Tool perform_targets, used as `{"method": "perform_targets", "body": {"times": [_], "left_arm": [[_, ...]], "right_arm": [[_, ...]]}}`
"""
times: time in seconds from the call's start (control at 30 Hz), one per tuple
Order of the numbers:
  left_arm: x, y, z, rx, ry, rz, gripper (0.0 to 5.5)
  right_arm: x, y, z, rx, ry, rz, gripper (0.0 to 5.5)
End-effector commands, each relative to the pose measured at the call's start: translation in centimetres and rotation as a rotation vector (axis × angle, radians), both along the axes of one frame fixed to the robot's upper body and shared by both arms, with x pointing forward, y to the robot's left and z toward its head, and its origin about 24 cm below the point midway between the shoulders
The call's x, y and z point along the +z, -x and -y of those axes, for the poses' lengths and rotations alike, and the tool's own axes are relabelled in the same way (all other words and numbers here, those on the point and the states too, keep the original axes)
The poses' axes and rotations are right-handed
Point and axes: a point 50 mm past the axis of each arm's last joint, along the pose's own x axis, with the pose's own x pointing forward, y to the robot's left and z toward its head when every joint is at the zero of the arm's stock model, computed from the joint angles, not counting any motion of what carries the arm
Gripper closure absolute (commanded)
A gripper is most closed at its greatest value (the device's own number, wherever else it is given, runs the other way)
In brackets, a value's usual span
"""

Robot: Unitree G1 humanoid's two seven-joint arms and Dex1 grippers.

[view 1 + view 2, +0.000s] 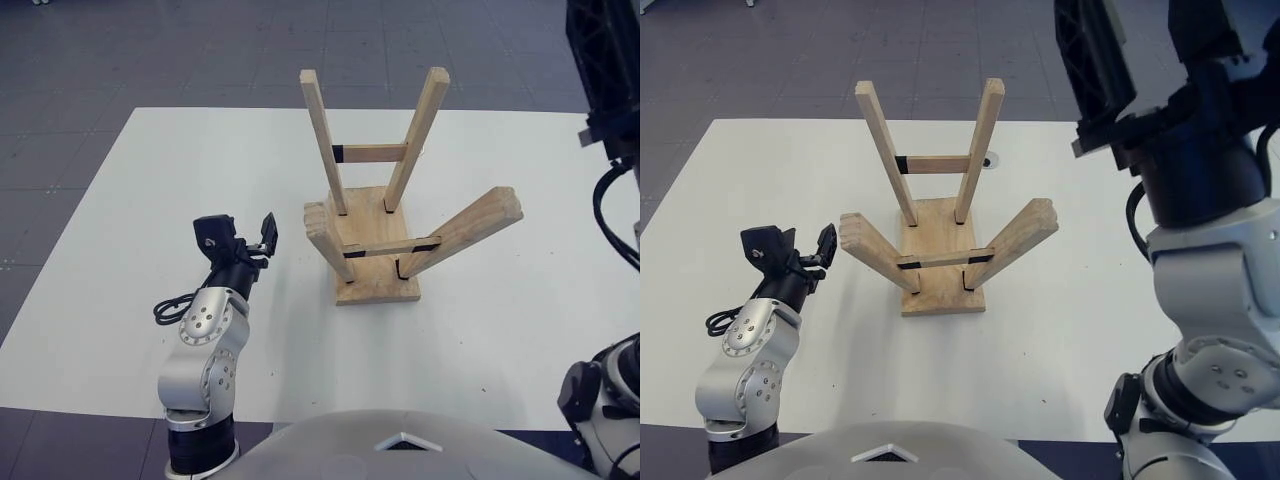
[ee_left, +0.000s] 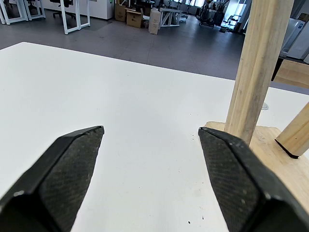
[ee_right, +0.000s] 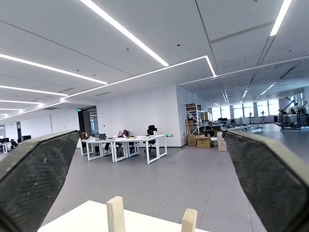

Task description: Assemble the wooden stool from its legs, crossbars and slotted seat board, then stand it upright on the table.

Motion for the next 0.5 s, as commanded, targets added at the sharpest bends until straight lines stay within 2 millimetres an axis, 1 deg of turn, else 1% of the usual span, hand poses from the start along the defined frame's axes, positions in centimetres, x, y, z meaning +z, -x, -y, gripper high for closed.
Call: {"method": "perform_targets", "body": {"times": [0.03, 0.07, 0.13, 0.17, 0.2, 0.23, 0.27, 0.33, 0.5], "left_arm": [[-0.3, 0.0, 0.3, -0.013, -0.002, -0.003, 1.83], [-0.2, 0.0, 0.3, -0.014, -0.002, -0.002, 1.83], [-0.2, 0.2, 0.4, -0.019, 0.001, -0.002, 1.83], [-0.2, 0.3, 0.5, -0.024, 0.006, -0.003, 1.83], [-0.1, 0.4, 0.5, -0.029, 0.009, -0.004, 1.83], [-0.1, 0.4, 0.6, -0.034, 0.014, -0.005, 1.83], [-0.1, 0.5, 0.7, -0.036, 0.016, -0.005, 1.83], [0.0, 0.5, 0.7, -0.038, 0.019, -0.006, 1.83], [-0.2, 0.6, 1.1, -0.047, 0.033, -0.015, 1.83]], "right_arm": [[2.6, 0.1, 0.5, -0.032, -0.038, 0.078, 0.02], [1.3, -0.6, -0.3, -0.006, -0.029, 0.0, 0.02], [-3.2, -1.7, -2.2, 0.056, 0.017, -0.224, 0.02], [-5.7, -1.9, -2.9, 0.084, 0.027, -0.34, 0.02], [-7.5, -1.8, -3.4, 0.103, 0.031, -0.42, 0.02], [-8.9, -1.5, -3.9, 0.117, 0.033, -0.479, 0.02], [-9.7, -1.2, -4.1, 0.124, 0.033, -0.506, 0.02], [-10.0, -0.9, -4.2, 0.129, 0.018, -0.511, 0.02], [-9.2, -0.9, -3.7, 0.116, -0.029, -0.451, 0.02]]}}
